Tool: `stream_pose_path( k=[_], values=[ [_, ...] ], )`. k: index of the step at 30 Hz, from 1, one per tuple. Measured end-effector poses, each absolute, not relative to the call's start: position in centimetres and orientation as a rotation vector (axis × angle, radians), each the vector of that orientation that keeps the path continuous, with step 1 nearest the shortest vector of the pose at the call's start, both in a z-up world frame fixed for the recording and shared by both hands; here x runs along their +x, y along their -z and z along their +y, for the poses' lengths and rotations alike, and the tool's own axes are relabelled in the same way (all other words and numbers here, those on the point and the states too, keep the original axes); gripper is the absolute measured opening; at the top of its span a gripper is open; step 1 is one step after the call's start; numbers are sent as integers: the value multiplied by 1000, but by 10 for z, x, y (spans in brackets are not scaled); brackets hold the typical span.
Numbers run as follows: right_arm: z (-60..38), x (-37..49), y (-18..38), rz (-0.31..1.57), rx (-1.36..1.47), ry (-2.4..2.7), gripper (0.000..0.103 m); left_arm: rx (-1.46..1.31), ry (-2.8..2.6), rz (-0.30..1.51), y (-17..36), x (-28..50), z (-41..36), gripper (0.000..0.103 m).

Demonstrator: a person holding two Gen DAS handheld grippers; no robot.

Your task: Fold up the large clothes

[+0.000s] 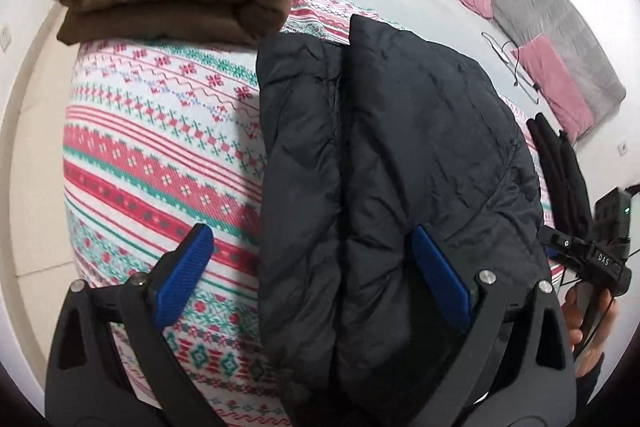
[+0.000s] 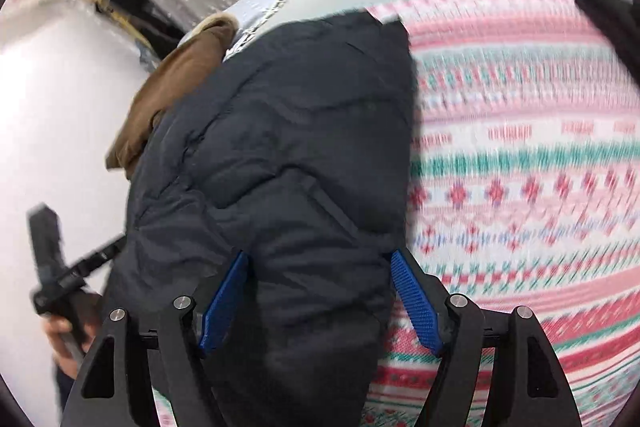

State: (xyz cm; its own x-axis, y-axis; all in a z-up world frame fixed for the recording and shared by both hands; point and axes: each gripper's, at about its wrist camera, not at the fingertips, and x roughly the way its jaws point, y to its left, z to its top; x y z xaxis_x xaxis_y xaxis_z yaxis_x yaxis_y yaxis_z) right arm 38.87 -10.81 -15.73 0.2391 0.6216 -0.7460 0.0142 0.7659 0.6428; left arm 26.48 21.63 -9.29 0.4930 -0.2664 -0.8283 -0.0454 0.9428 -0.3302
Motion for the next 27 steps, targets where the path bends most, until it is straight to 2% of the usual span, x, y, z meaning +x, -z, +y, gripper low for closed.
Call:
stream_pose_path(
  k=[6, 17, 27],
  values=[
    [-121, 383, 172, 1309, 746, -486, 76, -344, 188, 1060, 95, 264, 208, 99],
    [-149, 364, 182, 1306, 844, -547, 77, -361, 265, 1117, 108, 271, 192, 99],
    [-148, 345, 191, 1298, 906, -595, 85, -442, 329, 1133, 110, 264, 206, 99]
  ],
)
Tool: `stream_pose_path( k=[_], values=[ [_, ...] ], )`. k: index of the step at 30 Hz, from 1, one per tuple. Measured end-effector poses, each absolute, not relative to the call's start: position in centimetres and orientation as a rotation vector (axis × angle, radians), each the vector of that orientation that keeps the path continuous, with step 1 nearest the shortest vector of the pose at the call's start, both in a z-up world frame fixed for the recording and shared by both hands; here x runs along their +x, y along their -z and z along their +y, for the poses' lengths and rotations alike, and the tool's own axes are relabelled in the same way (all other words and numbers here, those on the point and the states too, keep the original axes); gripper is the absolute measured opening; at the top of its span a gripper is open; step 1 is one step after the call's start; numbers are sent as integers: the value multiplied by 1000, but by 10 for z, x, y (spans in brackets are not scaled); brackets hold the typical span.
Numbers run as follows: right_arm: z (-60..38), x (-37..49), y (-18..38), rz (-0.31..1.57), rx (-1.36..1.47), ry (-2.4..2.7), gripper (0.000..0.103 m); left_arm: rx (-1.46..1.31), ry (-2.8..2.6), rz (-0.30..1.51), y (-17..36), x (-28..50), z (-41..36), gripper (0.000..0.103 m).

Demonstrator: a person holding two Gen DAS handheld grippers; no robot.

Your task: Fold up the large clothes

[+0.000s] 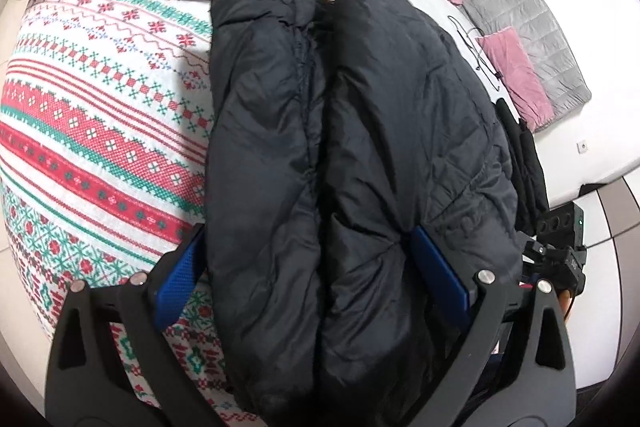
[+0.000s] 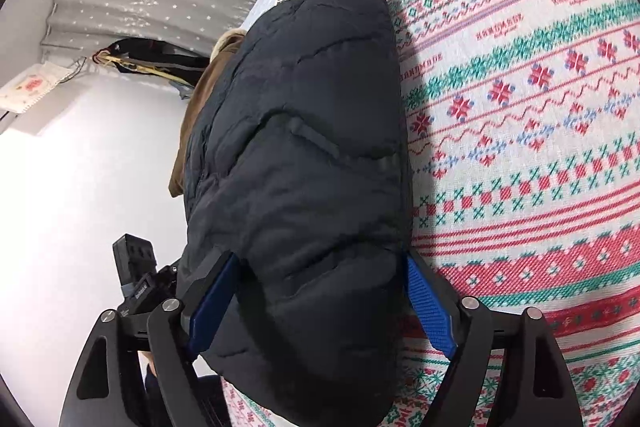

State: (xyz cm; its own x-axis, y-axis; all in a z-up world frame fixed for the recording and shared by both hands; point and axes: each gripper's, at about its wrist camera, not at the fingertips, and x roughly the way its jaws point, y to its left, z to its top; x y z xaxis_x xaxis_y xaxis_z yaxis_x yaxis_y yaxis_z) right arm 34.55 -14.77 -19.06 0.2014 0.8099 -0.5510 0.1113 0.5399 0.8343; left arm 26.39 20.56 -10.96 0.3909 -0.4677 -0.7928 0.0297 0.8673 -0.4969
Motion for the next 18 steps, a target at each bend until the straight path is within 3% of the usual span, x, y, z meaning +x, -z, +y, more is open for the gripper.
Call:
stream_pose_path(
  k=[18],
  values=[
    [-132, 343, 190, 1273, 875, -591, 92, -424, 373, 1194, 114, 250, 186, 99]
  ],
)
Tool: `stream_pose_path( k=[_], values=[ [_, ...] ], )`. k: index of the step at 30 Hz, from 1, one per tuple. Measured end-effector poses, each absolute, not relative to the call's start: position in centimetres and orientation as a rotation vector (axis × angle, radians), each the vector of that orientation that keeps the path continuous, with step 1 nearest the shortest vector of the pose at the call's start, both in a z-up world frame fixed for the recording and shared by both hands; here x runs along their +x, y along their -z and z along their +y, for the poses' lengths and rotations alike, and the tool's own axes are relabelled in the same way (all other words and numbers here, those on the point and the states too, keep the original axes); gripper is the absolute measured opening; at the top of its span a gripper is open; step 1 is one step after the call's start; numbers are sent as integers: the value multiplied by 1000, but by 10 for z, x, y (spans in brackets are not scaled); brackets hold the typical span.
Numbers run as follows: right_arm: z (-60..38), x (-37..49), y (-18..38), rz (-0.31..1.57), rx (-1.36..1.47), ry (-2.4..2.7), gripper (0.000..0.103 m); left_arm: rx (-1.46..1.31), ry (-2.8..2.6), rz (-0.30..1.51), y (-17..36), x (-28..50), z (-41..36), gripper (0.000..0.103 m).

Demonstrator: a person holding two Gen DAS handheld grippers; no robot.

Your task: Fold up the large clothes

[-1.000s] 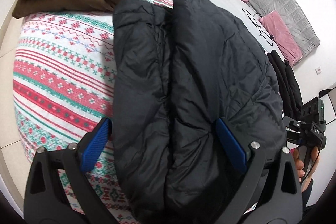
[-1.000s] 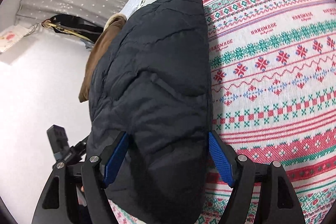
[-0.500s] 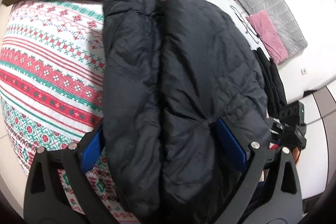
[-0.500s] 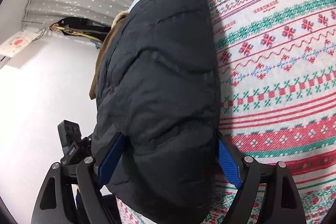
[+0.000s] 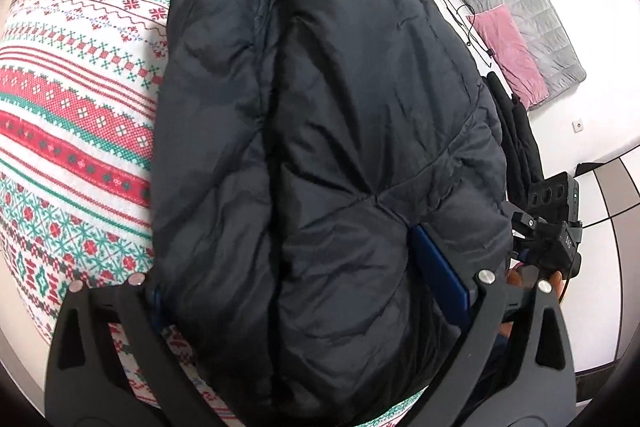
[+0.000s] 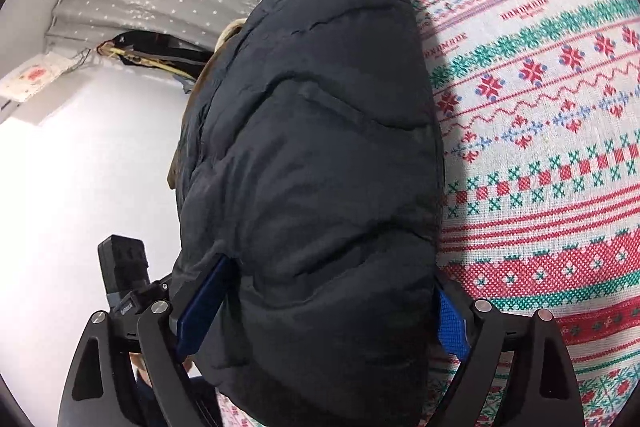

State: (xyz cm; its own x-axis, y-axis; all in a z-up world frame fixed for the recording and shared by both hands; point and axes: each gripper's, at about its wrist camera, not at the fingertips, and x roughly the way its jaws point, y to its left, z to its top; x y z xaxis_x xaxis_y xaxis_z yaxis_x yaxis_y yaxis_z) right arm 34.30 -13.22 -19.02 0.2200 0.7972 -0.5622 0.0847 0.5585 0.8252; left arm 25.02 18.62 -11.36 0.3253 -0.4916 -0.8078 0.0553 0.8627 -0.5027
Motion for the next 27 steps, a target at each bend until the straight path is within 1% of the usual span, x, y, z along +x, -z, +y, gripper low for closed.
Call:
stream_pose_path(
  k=[4, 6, 8, 13, 16, 18, 19, 20, 21, 22, 24, 27],
  values=[
    [-128, 348, 186, 1275, 849, -575, 87, -430, 371, 1197, 115, 250, 183, 99],
    [-128, 349, 184, 1270, 839, -571, 79, -445, 358, 1196, 116, 250, 182, 99],
    [-128, 350, 183, 1269, 836, -567, 75, -444, 354, 1193, 115, 246, 180, 99],
    [-123, 351, 180, 1269, 825, -557, 70, -445, 348, 1190, 117, 242, 173, 99],
    [-123, 348, 180, 1264, 813, -551, 65, -453, 346, 1199, 119, 243, 170, 99],
    [-120, 350, 178, 1255, 795, -544, 57, -450, 341, 1196, 119, 243, 167, 90],
    [-119, 350, 176, 1248, 789, -540, 55, -451, 339, 1192, 117, 244, 165, 82],
    [-119, 350, 173, 1241, 784, -539, 49, -455, 332, 1186, 114, 244, 165, 77],
    [-120, 351, 169, 1230, 783, -539, 43, -471, 323, 1176, 111, 243, 166, 74],
    [-120, 351, 165, 1219, 785, -541, 40, -487, 316, 1167, 109, 243, 165, 71],
    [-122, 352, 159, 1196, 775, -539, 35, -499, 312, 1158, 108, 242, 169, 70],
    [-117, 352, 153, 1185, 746, -525, 34, -464, 305, 1142, 106, 240, 166, 68]
  ],
)
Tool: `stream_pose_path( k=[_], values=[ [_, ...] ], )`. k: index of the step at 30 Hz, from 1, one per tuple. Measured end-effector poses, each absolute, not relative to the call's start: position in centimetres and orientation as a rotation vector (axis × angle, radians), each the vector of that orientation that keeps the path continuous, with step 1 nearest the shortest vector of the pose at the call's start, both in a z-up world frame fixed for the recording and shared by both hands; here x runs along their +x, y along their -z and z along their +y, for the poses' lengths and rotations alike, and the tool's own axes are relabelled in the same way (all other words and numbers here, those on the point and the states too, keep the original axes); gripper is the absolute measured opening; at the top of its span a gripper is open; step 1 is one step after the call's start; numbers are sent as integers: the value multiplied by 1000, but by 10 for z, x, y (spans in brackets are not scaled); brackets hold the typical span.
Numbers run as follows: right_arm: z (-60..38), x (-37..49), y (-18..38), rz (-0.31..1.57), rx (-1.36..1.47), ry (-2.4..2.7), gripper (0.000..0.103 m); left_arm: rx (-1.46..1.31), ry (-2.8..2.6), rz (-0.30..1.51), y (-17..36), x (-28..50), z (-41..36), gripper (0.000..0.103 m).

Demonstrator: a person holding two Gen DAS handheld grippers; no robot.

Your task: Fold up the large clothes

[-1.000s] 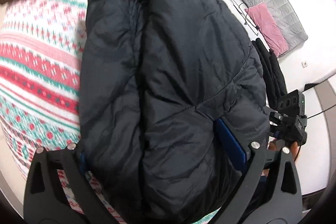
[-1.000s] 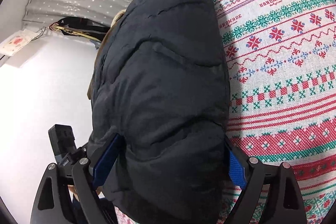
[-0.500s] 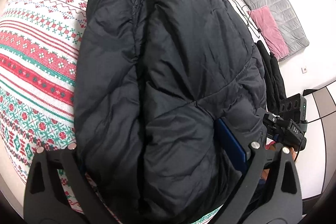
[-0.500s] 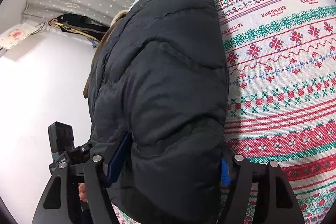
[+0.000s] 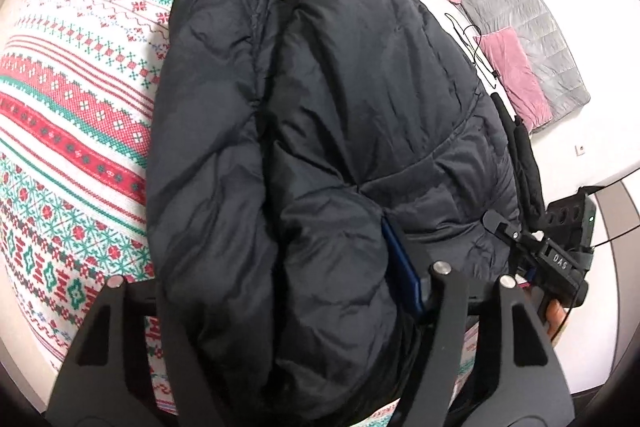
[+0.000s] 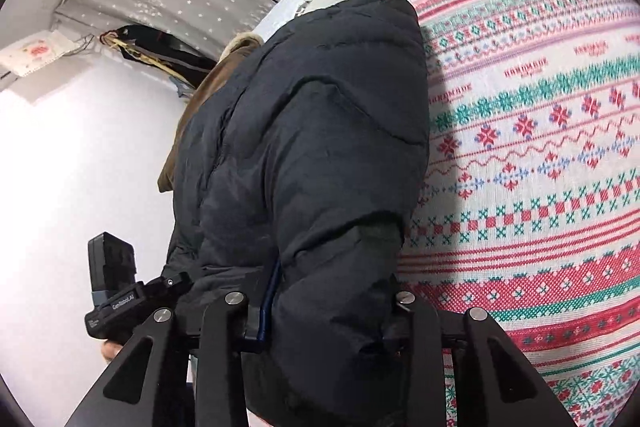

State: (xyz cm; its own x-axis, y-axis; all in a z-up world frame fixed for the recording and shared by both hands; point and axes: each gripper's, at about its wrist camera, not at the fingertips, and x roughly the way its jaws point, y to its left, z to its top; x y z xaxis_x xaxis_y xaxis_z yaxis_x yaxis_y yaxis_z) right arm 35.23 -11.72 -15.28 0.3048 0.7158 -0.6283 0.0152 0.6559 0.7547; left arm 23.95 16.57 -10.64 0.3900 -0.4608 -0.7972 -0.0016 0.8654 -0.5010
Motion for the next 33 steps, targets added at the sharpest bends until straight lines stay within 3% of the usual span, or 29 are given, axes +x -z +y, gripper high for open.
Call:
stream_pose_path(
  k=[10, 14, 33],
  values=[
    [-98, 357, 136, 1141, 639, -511, 29, -414, 298, 1073, 93, 230, 157, 36],
    [-86, 354, 115, 1075, 552, -501, 26, -393, 282, 1030, 82, 225, 151, 29],
    [-112, 356, 76, 938, 547, -451, 20, -318, 350, 905, 41, 221, 127, 23]
  ],
)
